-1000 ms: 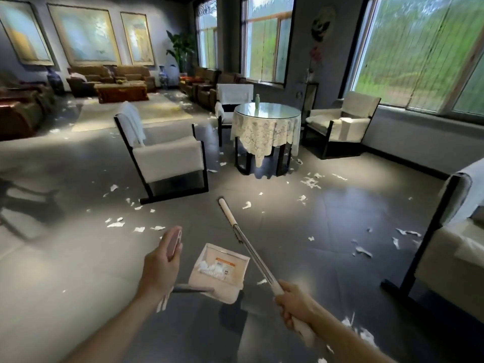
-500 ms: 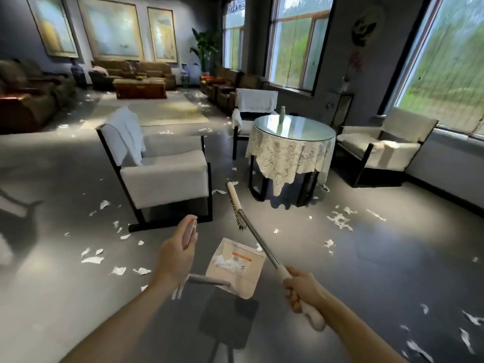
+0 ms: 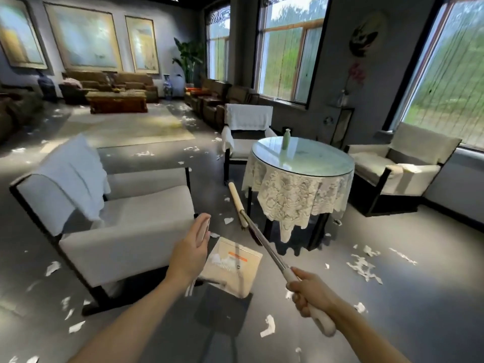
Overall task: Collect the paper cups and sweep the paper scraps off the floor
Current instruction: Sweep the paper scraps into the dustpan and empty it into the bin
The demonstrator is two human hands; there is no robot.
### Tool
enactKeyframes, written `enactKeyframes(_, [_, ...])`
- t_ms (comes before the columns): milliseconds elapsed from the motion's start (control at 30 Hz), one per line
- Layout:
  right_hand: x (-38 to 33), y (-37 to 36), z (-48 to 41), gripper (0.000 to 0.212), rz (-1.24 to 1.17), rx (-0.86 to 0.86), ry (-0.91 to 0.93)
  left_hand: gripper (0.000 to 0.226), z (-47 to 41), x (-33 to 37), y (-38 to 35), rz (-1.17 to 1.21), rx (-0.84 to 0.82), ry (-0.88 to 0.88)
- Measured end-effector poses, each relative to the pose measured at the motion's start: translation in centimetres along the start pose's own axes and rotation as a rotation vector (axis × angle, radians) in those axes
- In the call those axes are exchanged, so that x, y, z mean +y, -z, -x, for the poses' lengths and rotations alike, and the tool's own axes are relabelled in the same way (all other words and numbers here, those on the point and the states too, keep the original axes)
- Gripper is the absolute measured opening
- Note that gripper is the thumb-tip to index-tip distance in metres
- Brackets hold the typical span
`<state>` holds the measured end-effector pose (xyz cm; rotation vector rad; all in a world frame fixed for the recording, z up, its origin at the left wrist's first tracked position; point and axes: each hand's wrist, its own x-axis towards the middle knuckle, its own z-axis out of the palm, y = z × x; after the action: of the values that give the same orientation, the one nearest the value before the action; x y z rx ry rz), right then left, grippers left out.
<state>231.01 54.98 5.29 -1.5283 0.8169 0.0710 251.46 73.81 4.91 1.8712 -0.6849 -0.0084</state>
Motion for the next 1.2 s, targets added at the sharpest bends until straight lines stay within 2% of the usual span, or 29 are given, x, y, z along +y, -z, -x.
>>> enactKeyframes(267, [-11.1, 3.0, -25.5, 0.032, 0.024, -0.036, 0.014, 0.032, -25.9, -6.7, -6.0, -0.076, 0.162, 0.019])
enactKeyframes(467, [-21.6, 5.8, -45.5, 0.031, 0.008, -0.155, -0.010, 0.030, -45.5, -10.3, -9.0, -0.089, 0.218, 0.062])
enactKeyframes(667, [-32.5, 7.4, -63.2, 0.031, 0.107, -0.205, 0.034, 0.030, -62.6, -15.1, -10.6, -0.104, 0.250, 0.092])
enactKeyframes(800, [-38.7, 7.0, -75.1, 0.039, 0.107, -0.232, 0.019, 0.032, -73.9, -20.1, -11.4, -0.091, 0.247, 0.061])
enactKeyframes(933, [-47.8, 5.4, -90.2, 0.057, 0.101, -0.237, 0.013, 0.033, -88.5, -26.3, -11.3, -0.098, 0.277, 0.065])
enactKeyframes(1067, [-56.7, 4.1, -101.6, 0.037, 0.023, -0.270, 0.019, 0.034, -101.7, -30.0, -10.4, -0.145, 0.327, 0.047])
enactKeyframes(1200, [-64.2, 3.2, -111.9, 0.035, 0.013, -0.261, 0.026, 0.035, -113.2, -33.7, -9.9, -0.197, 0.337, 0.043])
